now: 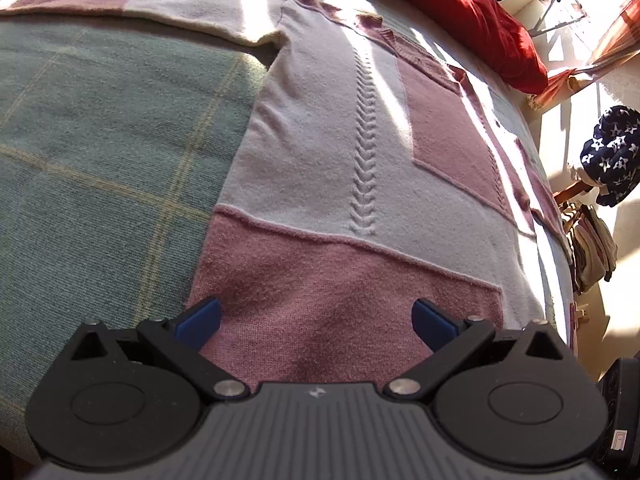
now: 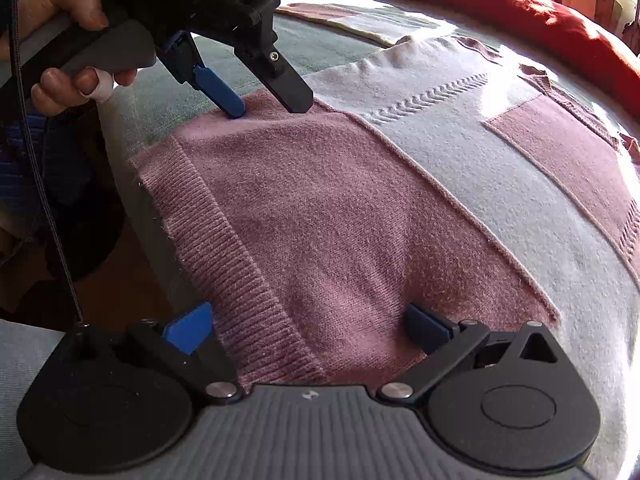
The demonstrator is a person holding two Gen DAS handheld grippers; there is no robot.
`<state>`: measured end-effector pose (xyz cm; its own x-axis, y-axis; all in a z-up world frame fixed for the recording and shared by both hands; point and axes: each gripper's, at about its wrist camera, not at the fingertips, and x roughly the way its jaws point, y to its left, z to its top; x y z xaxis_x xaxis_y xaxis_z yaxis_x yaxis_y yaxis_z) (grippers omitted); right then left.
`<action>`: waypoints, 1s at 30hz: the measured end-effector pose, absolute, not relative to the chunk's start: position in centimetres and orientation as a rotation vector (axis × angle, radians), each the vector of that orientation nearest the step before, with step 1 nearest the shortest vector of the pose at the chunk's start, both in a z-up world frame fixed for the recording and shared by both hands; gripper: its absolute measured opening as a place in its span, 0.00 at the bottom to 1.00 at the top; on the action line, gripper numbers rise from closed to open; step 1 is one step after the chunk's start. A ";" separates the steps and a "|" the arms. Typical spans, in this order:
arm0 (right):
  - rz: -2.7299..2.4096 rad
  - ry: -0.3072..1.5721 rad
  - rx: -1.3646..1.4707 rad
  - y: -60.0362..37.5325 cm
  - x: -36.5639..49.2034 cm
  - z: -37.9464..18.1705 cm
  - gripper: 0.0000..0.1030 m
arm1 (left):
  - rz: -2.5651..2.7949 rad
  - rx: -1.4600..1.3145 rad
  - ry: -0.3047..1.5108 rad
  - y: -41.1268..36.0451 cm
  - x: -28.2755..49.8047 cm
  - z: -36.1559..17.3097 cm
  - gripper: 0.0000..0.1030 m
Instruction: Fold clothes
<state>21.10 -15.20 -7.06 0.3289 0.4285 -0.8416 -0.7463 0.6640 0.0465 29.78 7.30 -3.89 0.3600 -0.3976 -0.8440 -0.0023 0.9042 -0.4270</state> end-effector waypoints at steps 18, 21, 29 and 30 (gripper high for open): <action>0.799 0.949 -0.384 -15.1 21.2 -7.1 1.00 | -0.464 -0.392 1.189 3.9 32.8 -3.6 0.98; 0.803 0.947 -0.390 -15.0 21.1 -7.1 1.00 | -0.523 -0.367 1.276 2.2 31.6 -5.0 0.99; 0.823 0.956 -0.403 -15.2 21.3 -6.8 1.00 | -0.469 -0.323 1.349 2.0 27.7 -4.4 0.99; 0.822 0.954 -0.405 -15.1 21.4 -6.6 1.00 | -0.474 -0.298 1.324 2.1 28.1 -3.8 0.99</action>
<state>21.37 -15.14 -6.63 0.3160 0.4353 -0.8430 -0.7690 0.6380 0.0411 28.11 2.11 -3.84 0.1698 -0.4923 -0.8537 0.1610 0.8685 -0.4688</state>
